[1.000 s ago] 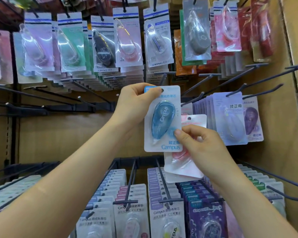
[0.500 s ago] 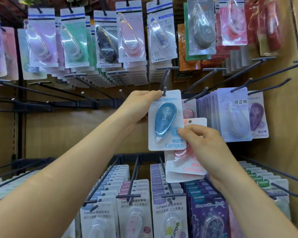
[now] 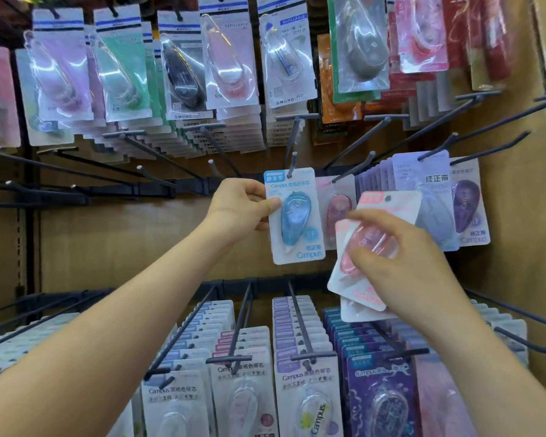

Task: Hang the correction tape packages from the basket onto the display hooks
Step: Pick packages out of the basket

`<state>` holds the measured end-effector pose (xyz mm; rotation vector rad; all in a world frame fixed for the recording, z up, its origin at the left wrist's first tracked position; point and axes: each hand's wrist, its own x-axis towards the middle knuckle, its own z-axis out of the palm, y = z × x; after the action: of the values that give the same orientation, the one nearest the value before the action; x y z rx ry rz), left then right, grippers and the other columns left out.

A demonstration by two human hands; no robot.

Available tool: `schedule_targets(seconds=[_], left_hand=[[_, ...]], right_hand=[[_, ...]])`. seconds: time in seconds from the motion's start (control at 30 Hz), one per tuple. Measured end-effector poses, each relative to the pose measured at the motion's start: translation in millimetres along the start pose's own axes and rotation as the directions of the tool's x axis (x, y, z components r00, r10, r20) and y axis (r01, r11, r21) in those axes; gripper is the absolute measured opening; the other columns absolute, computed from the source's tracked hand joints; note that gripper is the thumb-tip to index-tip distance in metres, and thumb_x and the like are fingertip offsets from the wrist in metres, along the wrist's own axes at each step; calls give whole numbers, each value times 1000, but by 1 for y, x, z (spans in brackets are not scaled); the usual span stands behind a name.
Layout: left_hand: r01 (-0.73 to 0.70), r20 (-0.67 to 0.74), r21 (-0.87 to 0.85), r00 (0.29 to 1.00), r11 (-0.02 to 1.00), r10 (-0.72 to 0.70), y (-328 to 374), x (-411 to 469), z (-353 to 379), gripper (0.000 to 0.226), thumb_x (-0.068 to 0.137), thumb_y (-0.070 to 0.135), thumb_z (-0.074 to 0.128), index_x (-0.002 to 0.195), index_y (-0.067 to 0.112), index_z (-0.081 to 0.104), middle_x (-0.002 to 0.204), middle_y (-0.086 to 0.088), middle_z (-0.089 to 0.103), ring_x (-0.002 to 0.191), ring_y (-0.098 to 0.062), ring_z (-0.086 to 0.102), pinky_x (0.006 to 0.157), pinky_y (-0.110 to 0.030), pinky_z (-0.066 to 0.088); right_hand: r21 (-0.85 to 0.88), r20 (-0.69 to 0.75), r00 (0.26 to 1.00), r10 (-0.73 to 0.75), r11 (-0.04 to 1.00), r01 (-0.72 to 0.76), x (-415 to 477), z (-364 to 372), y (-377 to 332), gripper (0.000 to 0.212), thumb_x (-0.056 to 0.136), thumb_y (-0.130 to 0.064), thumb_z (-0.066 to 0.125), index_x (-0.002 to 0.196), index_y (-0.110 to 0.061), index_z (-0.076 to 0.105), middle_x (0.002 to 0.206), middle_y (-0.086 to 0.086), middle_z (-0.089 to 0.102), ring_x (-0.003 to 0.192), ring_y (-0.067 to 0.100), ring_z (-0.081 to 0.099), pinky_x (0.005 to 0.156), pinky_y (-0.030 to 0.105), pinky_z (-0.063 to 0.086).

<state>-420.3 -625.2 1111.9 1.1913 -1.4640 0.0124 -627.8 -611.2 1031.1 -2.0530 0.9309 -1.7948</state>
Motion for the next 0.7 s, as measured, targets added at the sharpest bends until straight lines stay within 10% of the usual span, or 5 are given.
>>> schedule_targets(seconds=[0.17,0.27,0.53,0.7], left_hand=[[13,-78,134,997,991,-3,-21,26,13,15,91,25,69,99,13,65,100,-3,71,85,-12,69,70,-34,63],[13,-121,262,992,965,20,-28,38,19,12,90,26,71,90,16,64,94,-3,70,83,-16,69,76,-40,62],[7,-84,299,996,954,19,-32,41,22,15,91,30,69,91,19,59,100,-3,71,84,-18,70,75,-42,61],[-286,-149,546,892,788,427,-7,3,4,11,92,13,56,94,21,50,87,3,55,77,-16,51,67,-33,42]], right_hand=[[153,-3,998,-59,987,58,-3,-9,2,99,82,-11,76,138,-66,15,101,-57,41,91,-22,54,72,15,47],[309,-36,999,-3,951,14,-3,-7,10,108,76,-12,82,146,-59,13,134,-27,54,107,-1,63,79,19,53],[502,57,998,-2,865,-27,-6,-10,14,59,74,-9,81,119,-38,56,104,-8,73,90,4,71,63,17,57],[520,202,979,-37,851,-75,-10,-16,11,38,71,-8,78,105,-23,67,94,1,77,84,18,75,64,25,60]])
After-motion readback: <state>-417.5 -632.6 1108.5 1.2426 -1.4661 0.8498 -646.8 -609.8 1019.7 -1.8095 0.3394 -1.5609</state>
